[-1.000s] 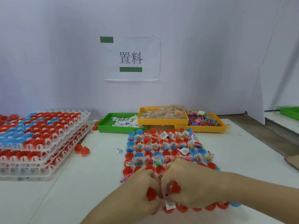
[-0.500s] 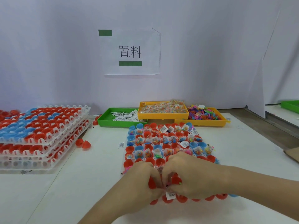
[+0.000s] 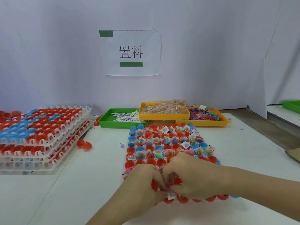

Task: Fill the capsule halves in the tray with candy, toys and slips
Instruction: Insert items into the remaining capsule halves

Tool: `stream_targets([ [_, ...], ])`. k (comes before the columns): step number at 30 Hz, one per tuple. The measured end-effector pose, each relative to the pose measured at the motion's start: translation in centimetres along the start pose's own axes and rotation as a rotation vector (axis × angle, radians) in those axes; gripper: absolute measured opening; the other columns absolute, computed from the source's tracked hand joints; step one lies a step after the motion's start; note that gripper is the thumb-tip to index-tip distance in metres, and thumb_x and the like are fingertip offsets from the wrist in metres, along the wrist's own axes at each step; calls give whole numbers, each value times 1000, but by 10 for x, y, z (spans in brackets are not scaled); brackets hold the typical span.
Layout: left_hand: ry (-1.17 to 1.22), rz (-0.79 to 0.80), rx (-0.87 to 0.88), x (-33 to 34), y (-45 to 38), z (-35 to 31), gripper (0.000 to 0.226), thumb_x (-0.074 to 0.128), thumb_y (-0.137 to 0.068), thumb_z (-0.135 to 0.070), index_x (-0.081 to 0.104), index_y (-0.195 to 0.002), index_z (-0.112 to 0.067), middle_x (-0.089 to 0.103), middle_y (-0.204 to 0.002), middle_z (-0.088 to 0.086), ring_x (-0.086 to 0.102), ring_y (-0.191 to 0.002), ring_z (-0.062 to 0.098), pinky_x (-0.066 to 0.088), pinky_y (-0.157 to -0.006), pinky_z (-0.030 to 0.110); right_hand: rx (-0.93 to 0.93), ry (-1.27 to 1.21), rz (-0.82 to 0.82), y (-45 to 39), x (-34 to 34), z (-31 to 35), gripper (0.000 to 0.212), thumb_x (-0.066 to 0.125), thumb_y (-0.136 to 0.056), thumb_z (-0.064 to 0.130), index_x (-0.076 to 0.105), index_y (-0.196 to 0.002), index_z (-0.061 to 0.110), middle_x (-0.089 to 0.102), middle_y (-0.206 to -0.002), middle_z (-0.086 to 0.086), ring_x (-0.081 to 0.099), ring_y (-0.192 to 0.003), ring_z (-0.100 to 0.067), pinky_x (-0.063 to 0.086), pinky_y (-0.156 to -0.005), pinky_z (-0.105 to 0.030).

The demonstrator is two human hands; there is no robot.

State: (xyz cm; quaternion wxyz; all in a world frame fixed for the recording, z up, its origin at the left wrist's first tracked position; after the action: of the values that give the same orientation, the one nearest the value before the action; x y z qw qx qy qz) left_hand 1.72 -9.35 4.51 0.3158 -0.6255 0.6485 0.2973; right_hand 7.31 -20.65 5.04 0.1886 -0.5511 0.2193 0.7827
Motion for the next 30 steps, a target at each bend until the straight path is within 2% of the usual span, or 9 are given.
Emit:
stream_targets([
  [5,-17,14,-39,1,0,-1,14,76,-81,-25,79,-95,-28,68,-90,-17,58,-84,1,46,-77,12,-140,-11,-5,-5,-9,8,15,66,-93,28,75,-105,24,74,-97,12,66,-85,-4,57,-84,-19],
  [10,-45,-6,-41,2,0,-2,11,73,-83,-23,78,-94,-23,66,-86,-14,53,-72,0,36,-63,4,-164,-23,-44,-5,-10,9,15,67,-93,29,75,-105,23,73,-95,13,66,-85,-4,58,-83,-22],
  [13,-51,7,-32,0,0,-1,13,74,-83,-24,78,-94,-26,62,-76,-19,52,-67,-4,35,-52,3,-161,-8,-32,-5,-9,10,15,67,-92,29,75,-103,22,73,-94,12,65,-83,-4,58,-81,-21],
  [18,-38,5,-60,2,1,3,11,80,-75,-34,77,-81,-26,67,-82,-19,58,-82,-1,34,-57,7,-165,-10,-30,-7,-9,10,14,67,-92,26,75,-103,22,73,-93,12,66,-83,-6,59,-79,-25],
  [21,-99,-28,-90,5,0,1,18,80,-74,-39,70,-70,-25,65,-85,-14,57,-77,5,37,-59,12,-151,-14,-18,-7,-8,9,14,66,-92,26,74,-103,22,73,-93,11,66,-84,-7,59,-79,-27],
  [26,-175,-29,-120,6,-2,-1,30,79,-76,-35,55,-59,-28,64,-86,-11,53,-70,5,33,-56,10,-153,-21,-7,-7,-7,8,15,65,-94,23,74,-105,20,74,-96,7,67,-85,-9,59,-81,-30],
  [28,-180,-13,-133,7,-4,-2,28,78,-77,-32,55,-62,-27,61,-83,-11,51,-66,4,34,-56,10,-151,-16,1,-7,-7,8,15,65,-94,22,74,-107,20,74,-97,6,67,-85,-8,59,-82,-29],
  [30,-158,4,-151,9,-5,-3,16,77,-79,-30,62,-73,-25,61,-81,-10,51,-65,4,40,-61,11,-145,-10,13,-7,-7,8,16,64,-95,22,73,-108,19,74,-99,6,68,-87,-9,59,-83,-29],
])
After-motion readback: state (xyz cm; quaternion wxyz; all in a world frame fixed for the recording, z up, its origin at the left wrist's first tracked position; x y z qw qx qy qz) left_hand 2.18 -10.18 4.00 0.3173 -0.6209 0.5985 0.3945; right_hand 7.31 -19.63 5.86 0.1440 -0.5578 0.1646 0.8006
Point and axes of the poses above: each hand's wrist, its own y-axis away from the middle knuckle, its own x-axis out of the palm, z = x × y, the point moved 5 cm from there along -y, towards the middle knuckle
